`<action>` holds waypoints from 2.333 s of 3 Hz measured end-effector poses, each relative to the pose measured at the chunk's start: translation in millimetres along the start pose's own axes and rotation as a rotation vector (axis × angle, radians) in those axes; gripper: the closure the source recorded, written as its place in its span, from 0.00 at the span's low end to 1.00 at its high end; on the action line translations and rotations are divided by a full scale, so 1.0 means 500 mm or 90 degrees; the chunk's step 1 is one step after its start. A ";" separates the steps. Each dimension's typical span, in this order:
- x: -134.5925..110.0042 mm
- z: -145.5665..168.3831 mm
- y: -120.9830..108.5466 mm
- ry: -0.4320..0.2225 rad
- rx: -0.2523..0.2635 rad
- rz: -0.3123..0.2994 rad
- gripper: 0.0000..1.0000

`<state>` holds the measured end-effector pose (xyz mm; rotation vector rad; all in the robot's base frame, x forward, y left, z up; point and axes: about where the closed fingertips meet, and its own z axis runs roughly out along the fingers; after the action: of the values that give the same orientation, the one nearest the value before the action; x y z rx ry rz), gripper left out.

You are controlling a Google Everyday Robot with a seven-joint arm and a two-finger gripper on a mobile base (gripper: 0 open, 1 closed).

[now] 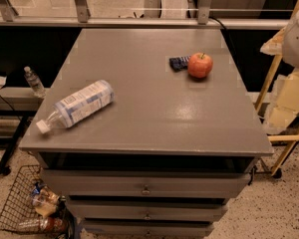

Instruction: Pick apple

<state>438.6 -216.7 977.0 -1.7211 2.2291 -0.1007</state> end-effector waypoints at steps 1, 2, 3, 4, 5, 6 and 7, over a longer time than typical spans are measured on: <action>-0.001 -0.002 -0.003 -0.003 0.006 0.001 0.00; -0.001 0.013 -0.065 -0.068 0.038 0.036 0.00; -0.007 0.058 -0.177 -0.169 0.084 0.118 0.00; -0.020 0.063 -0.208 -0.189 0.113 0.122 0.00; -0.021 0.062 -0.206 -0.188 0.112 0.121 0.00; -0.052 0.130 -0.214 -0.229 0.094 0.181 0.00; -0.096 0.195 -0.232 -0.264 0.072 0.205 0.00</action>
Offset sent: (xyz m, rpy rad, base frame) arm 0.1127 -0.0327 0.0076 0.3630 -0.2394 -0.1345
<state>585.7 -188.8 923.6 -1.1772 2.1031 0.1843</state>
